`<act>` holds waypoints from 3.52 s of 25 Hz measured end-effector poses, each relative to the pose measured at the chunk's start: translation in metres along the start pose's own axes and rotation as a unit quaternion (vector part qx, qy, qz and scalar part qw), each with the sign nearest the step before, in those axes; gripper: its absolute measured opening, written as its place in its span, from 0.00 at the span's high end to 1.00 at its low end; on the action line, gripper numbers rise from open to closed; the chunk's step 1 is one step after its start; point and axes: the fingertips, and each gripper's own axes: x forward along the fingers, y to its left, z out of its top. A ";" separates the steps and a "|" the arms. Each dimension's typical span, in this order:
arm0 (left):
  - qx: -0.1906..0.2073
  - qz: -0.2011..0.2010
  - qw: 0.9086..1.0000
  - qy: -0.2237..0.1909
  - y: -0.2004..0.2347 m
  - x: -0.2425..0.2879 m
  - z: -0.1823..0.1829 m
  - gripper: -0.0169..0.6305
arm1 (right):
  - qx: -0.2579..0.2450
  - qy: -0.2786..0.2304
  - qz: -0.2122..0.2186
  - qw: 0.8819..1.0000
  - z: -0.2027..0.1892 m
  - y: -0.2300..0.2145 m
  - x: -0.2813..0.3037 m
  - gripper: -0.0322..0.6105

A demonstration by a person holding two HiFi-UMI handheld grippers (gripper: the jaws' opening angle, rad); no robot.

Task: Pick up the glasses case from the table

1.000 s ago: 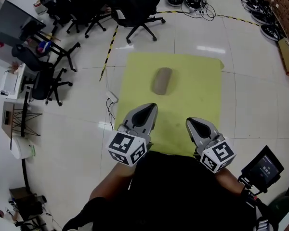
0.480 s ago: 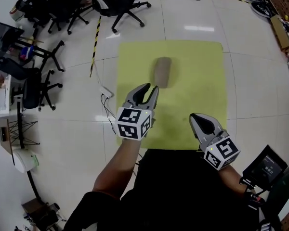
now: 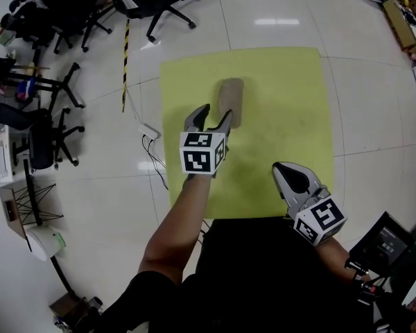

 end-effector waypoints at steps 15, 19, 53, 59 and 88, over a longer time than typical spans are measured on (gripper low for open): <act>-0.004 0.004 0.996 0.085 0.011 0.077 -0.025 0.34 | 0.054 0.021 -0.055 0.997 -0.022 -0.022 -0.015 0.95; -0.008 0.001 0.995 0.100 0.009 0.092 -0.031 0.30 | 0.058 0.023 -0.059 0.996 -0.025 -0.024 -0.016 0.95; -0.128 -0.101 0.986 0.046 -0.007 0.036 -0.028 0.29 | 0.031 0.010 -0.035 0.999 -0.026 0.027 -0.013 0.95; -0.150 -0.162 0.975 -0.028 -0.022 -0.036 -0.012 0.29 | 0.001 0.011 -0.029 1.000 -0.027 0.064 -0.014 0.95; -0.130 -0.290 0.926 -0.203 -0.049 -0.245 0.041 0.30 | -0.021 -0.063 0.008 0.998 0.043 0.119 0.006 0.95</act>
